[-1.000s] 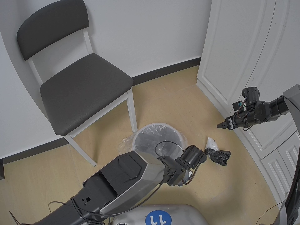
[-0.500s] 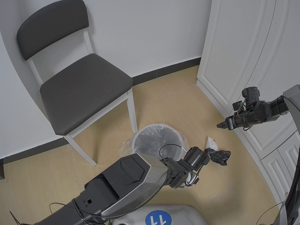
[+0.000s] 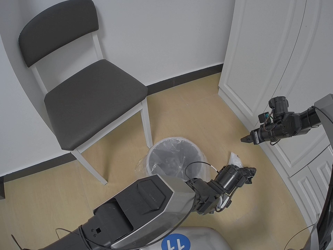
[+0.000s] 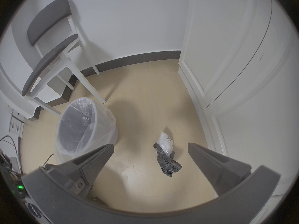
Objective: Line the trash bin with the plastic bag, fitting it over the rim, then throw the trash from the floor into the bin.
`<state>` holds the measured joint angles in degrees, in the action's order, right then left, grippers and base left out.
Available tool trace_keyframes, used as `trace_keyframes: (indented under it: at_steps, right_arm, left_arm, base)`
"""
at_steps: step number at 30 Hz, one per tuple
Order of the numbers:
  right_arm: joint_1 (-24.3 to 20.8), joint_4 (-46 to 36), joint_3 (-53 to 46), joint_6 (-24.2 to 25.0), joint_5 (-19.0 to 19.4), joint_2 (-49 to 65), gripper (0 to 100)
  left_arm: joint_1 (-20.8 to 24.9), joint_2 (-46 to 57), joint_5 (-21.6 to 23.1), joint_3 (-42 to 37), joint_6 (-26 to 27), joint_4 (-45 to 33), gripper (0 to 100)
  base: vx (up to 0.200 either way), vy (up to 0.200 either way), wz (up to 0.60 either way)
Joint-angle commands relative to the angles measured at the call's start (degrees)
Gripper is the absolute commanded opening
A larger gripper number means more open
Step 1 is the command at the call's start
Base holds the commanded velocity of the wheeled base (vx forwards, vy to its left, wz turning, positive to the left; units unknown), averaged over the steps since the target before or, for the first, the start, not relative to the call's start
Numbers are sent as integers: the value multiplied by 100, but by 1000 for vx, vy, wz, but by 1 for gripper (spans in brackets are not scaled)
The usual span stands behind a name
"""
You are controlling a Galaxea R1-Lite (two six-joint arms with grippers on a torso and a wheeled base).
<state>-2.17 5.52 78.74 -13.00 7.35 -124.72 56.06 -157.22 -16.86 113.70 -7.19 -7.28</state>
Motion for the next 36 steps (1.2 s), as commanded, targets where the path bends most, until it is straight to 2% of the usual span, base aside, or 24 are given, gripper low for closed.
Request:
trace_keyframes:
  at_steps: [1,6,11,14,17,21,24,30,31,32,33,34,36]
  right_arm:
    - [-3,1,-8,-1,3,18,100]
    - [6,1,-69,-10,-6,9,100]
    - [129,1,-148,-124,-6,1,100]
    - [393,37,-517,-239,47,27,100]
    - [463,441,-676,-353,126,44,100]
    - [199,502,-623,-230,144,493,100]
    - [-82,467,-517,-124,144,563,100]
    - [-618,432,-720,957,144,932,100]
    - [-785,485,-816,1282,144,932,100]
    - [-785,485,-816,1282,144,932,100]
    - [-1013,494,-869,1598,135,879,100]
    - [-1066,494,-887,1677,135,862,100]
    - [-1374,546,-895,2187,126,677,100]
  left_arm:
    - [80,-81,-2,-59,-10,16,100]
    - [80,-221,-10,-15,-274,-11,100]
    - [45,-186,-142,-15,-300,33,100]
    - [19,-168,-388,89,-520,60,100]
    - [19,-168,-740,89,-599,77,100]
    - [80,34,-1241,89,-617,51,100]
    - [89,201,-1434,89,-634,25,100]
    - [-34,605,-1891,-15,-819,-28,100]
    - [-140,772,-1997,-226,-854,-28,100]
    - [-140,772,-1997,-226,-854,-28,100]
    - [-289,930,-2085,-542,-854,-19,100]
    - [-315,948,-2111,-577,-854,-19,100]
    - [-535,974,-2348,-823,-854,-19,100]
  base:
    - [0,0,0]
    - [0,0,0]
    - [0,0,0]
    - [0,0,0]
    - [0,0,0]
    - [0,0,0]
    - [0,0,0]
    - [0,0,0]
    - [0,0,0]
    - [0,0,0]
    - [0,0,0]
    - [0,0,0]
    - [0,0,0]
